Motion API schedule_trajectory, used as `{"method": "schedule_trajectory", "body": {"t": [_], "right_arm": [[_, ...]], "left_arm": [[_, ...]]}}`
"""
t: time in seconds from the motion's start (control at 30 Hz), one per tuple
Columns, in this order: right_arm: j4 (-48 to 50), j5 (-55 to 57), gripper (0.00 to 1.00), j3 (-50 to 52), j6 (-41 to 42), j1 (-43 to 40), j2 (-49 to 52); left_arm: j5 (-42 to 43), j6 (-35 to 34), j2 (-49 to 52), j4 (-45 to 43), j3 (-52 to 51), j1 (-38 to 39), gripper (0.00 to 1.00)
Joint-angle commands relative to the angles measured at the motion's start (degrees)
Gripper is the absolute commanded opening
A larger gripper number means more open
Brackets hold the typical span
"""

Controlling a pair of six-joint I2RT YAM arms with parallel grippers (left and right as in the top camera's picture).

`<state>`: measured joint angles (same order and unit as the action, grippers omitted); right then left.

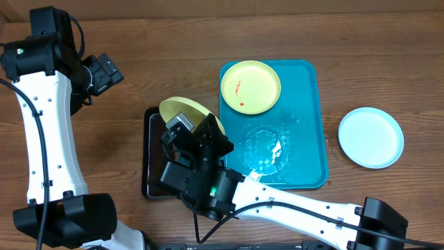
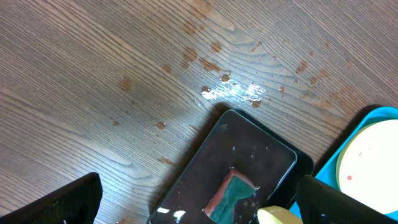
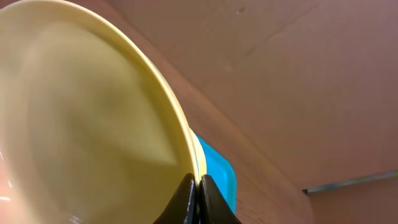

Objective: Clean dirty plates on tray and stack at the side
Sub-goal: 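Carry the yellow plate right and stack it on the white plate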

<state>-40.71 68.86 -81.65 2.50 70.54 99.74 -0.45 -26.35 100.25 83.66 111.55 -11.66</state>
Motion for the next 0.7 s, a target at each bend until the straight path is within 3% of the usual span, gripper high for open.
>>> {"method": "schedule_trajectory", "body": {"t": [0.0,0.5,0.67], "right_arm": [[0.5,2.3,0.04,-1.4,0.0,0.3,-1.0],[1.7,2.2,0.04,-1.4,0.1,0.2,-1.0],[0.8,-6.3,0.04,-1.3,8.6,-2.7,-1.0]], "left_arm": [[-0.1,1.1,-0.6,0.1,0.7,0.1,1.0],[-0.1,1.1,-0.6,0.1,0.7,0.1,1.0],[-0.1,1.1,-0.6,0.1,0.7,0.1,1.0]]}}
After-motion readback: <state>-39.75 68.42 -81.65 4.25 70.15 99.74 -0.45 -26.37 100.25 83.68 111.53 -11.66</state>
